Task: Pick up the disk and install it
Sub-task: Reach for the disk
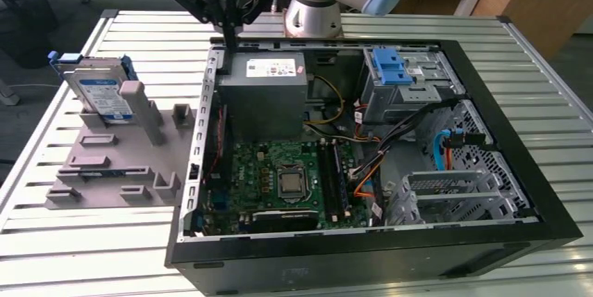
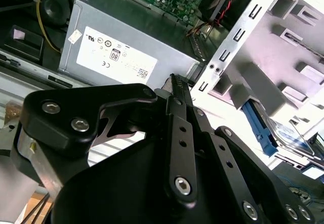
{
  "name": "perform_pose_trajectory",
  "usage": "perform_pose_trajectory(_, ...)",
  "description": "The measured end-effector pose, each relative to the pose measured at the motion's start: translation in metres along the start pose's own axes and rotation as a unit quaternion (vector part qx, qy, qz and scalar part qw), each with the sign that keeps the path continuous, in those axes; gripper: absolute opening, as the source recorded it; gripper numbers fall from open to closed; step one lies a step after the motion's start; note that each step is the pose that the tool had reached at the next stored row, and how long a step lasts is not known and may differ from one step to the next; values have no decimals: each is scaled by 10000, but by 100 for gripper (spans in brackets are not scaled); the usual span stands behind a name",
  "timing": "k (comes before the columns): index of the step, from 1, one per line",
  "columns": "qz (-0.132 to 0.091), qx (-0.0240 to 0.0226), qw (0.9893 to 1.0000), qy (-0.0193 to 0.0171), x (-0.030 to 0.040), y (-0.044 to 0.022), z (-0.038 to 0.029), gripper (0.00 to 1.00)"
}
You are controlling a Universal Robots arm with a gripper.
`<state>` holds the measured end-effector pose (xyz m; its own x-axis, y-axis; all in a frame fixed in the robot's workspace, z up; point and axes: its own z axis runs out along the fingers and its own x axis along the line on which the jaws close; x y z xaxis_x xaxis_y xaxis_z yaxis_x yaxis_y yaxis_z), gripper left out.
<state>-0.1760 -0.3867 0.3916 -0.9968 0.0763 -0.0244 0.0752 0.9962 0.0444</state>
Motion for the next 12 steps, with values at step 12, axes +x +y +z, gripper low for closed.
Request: perform_pose_trajectory(12, 0, 2, 10000, 12, 60, 25, 7, 11)
